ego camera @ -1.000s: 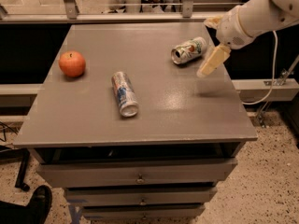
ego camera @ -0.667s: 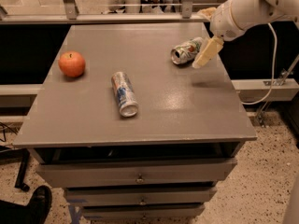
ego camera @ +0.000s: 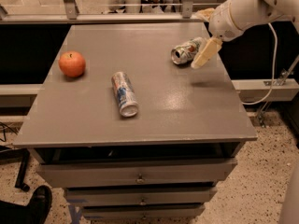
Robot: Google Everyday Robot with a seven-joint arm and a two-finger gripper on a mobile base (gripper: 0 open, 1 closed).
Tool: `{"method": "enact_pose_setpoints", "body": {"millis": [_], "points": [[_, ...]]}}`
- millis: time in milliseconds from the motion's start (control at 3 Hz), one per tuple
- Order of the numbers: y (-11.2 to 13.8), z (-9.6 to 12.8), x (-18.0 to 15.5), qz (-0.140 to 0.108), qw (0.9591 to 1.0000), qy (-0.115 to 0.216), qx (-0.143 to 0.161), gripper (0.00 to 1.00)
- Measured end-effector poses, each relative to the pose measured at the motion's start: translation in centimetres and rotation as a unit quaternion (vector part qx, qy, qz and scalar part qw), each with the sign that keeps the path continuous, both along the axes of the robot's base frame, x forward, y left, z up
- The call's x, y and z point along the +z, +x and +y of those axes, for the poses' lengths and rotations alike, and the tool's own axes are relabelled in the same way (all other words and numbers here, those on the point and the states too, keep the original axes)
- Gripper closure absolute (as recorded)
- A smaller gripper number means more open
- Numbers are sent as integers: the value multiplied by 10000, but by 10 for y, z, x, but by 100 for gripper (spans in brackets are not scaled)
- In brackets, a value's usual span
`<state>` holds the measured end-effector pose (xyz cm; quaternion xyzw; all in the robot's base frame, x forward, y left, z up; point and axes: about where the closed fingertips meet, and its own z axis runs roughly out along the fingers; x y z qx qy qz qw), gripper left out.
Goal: Place 7up can upright
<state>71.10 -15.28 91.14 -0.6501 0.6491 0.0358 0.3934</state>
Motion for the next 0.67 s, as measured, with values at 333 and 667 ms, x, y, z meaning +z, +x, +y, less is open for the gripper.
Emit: {"method": "enact_pose_setpoints", "body": {"millis": [333,667], "points": [[6,7,3,-279,9974,-524,414,0],[17,8,-3,-550,9880,-1216,777,0]]}}
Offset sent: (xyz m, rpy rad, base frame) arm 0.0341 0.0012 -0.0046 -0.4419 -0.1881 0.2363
